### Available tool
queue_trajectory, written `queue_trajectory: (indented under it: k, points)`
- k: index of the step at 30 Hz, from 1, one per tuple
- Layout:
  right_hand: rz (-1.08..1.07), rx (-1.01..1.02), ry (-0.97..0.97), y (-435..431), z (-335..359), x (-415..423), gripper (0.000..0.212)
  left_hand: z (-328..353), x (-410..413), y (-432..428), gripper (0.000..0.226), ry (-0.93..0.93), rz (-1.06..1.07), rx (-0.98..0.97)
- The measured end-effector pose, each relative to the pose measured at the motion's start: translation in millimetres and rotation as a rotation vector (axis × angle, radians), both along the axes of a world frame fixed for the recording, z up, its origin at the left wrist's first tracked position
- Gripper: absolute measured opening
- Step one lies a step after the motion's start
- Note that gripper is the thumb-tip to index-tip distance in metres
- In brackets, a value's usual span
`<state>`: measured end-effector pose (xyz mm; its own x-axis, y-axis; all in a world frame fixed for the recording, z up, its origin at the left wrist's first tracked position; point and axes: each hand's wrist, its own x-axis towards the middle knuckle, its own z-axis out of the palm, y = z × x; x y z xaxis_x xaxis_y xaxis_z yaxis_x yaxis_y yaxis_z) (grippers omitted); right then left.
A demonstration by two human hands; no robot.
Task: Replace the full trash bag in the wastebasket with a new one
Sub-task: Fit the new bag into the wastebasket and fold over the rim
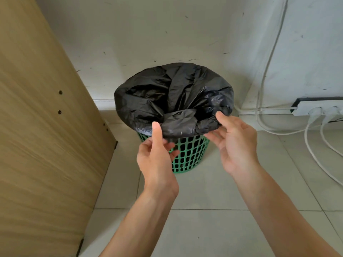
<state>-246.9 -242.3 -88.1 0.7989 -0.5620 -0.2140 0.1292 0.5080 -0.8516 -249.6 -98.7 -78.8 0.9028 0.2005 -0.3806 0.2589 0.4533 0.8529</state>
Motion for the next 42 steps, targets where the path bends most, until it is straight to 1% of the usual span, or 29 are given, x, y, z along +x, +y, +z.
queue_trajectory:
  k: [3, 5, 6, 9, 12, 13, 14, 16, 19, 20, 21, 23, 25, 29, 31, 34, 36, 39, 42]
  points:
    - [0.037, 0.057, -0.058, -7.7, -0.1, 0.6, 0.009, 5.2, 7.2, 5.7, 0.043, -0.038, 0.049, 0.006]
    - [0.046, 0.067, -0.078, -16.3, 0.4, 1.2, 0.008, 8.1, 13.2, 12.6, 0.034, -0.049, 0.057, 0.001]
    - [0.047, 0.065, -0.082, -21.0, 0.7, 2.2, 0.007, 9.4, 16.9, 17.3, 0.03, -0.056, 0.052, -0.022]
    - [0.061, 0.058, -0.089, -31.5, 0.0, 4.2, 0.003, 10.6, 23.3, 27.9, 0.03, -0.067, -0.005, -0.162]
    - [0.053, 0.082, -0.091, -34.3, -0.8, 6.2, 0.011, 9.3, 21.7, 33.6, 0.018, -0.058, -0.021, -0.234]
    - [0.053, 0.086, -0.091, -34.4, -0.5, 6.8, 0.011, 9.0, 22.9, 36.2, 0.023, -0.041, -0.007, -0.245]
    - [0.054, 0.086, -0.089, -34.5, -0.2, 7.5, 0.01, 9.0, 25.1, 39.4, 0.026, -0.024, 0.01, -0.241]
    - [0.056, 0.079, -0.081, -35.7, 0.2, 9.1, 0.01, 7.9, 30.4, 46.5, 0.019, -0.03, 0.024, -0.204]
    - [0.052, 0.078, -0.07, -38.7, 1.2, 10.3, 0.009, 7.6, 34.5, 53.8, 0.012, -0.06, -0.02, -0.138]
    - [0.044, 0.081, -0.066, -40.2, 1.6, 10.8, 0.009, 8.3, 35.7, 55.8, 0.011, -0.051, -0.059, -0.156]
    - [0.034, 0.084, -0.062, -42.1, 2.1, 11.2, 0.007, 9.1, 37.5, 57.6, 0.011, -0.031, -0.112, -0.201]
    - [0.026, 0.082, -0.058, -46.0, 3.5, 12.1, 0.003, 13.0, 41.2, 60.8, 0.023, 0.014, -0.207, -0.315]
    - [0.039, 0.061, -0.044, -48.6, 4.6, 13.5, 0.004, 13.4, 46.0, 65.6, 0.03, 0.007, -0.215, -0.357]
    - [0.085, 0.019, -0.015, -55.5, 6.2, 17.6, 0.005, 8.9, 61.3, 77.1, 0.023, -0.031, -0.13, -0.316]
    - [0.101, 0.011, 0.004, -61.0, 7.6, 20.1, 0.005, 6.7, 67.2, 82.4, 0.021, -0.033, -0.181, -0.275]
    - [0.136, -0.016, 0.041, -71.9, 12.7, 26.3, 0.005, 4.7, 70.2, 88.8, 0.021, -0.023, -0.31, -0.275]
    - [0.197, -0.063, 0.089, -79.6, 19.6, 31.6, 0.007, 4.0, 76.1, 93.2, 0.025, -0.028, -0.286, -0.243]
    - [0.283, -0.148, 0.167, -86.8, 31.7, 42.3, 0.008, 6.3, 92.6, 100.1, 0.018, -0.059, -0.216, -0.179]
    - [0.363, -0.228, 0.222, -90.8, 40.1, 54.4, 0.011, 9.8, 110.1, 109.8, 0.012, -0.044, -0.228, -0.137]
